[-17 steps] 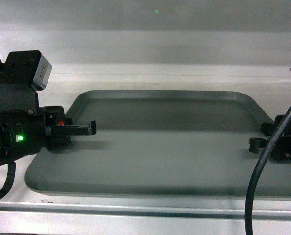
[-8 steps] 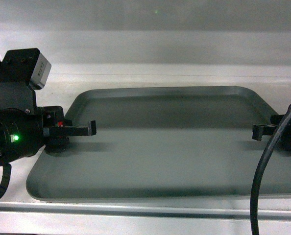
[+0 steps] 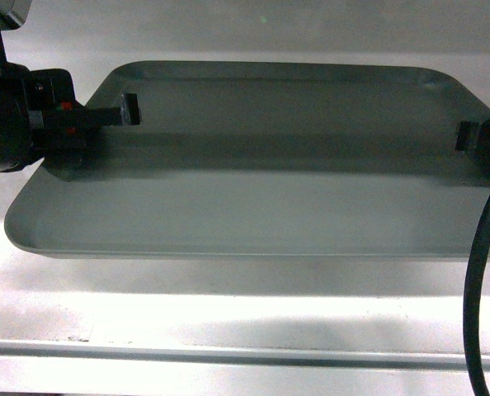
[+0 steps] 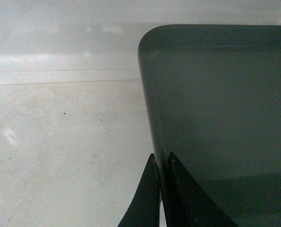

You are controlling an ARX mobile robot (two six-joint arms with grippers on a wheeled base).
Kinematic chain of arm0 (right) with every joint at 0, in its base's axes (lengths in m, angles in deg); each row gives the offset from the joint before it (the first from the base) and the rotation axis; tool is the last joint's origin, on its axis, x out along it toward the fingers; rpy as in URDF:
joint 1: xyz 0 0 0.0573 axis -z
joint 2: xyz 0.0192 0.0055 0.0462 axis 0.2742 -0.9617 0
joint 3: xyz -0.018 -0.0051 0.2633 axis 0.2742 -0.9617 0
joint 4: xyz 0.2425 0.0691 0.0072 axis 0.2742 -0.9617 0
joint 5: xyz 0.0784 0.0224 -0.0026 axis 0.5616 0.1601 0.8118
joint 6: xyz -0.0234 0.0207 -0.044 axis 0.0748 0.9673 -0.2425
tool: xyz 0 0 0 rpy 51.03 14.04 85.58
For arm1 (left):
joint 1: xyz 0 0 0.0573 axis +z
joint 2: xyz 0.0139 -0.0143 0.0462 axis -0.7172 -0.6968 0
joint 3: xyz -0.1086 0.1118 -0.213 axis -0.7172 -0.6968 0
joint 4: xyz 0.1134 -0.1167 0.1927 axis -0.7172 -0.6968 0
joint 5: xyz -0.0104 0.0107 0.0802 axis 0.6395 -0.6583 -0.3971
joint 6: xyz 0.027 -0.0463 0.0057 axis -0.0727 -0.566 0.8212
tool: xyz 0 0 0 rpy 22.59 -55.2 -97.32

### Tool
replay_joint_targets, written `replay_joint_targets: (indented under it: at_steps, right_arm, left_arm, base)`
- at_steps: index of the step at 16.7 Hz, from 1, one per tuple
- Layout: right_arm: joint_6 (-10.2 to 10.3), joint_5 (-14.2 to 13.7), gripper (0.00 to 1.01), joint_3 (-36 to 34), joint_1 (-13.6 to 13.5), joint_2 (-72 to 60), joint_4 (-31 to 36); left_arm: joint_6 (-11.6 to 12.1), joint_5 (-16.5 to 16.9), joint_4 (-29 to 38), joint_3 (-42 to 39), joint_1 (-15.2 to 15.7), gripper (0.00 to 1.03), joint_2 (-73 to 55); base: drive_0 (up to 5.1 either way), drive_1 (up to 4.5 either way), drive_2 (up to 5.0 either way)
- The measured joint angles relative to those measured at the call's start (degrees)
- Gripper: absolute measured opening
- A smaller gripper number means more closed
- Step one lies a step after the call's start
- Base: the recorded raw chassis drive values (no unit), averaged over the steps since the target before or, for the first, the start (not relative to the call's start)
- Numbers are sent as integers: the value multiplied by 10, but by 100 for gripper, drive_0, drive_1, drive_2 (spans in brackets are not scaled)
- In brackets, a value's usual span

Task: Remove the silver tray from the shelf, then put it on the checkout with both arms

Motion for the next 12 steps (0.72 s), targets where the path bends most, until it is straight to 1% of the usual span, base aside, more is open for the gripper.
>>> replay_joint_targets:
  at_steps: [2,5,8,12]
  right_arm:
    - [1,12,3,10,5,8,-38]
    - [14,22,3,21,6,28,-118]
    - [16,20,3,33,6,31,-150]
    - [16,16,3,33,6,30,-157]
  left_arm:
    - [0,1,-23,10,0,3,0]
    - [-1,2,-63,14,-1,3,0]
    - [-1,0,-90,24,-2,3,-6]
    - [-1,0,-92,25,-2,3,-16]
  base:
    - [0,0,0]
    - [0,0,0]
    - [0,0,0]
    - [0,0,0]
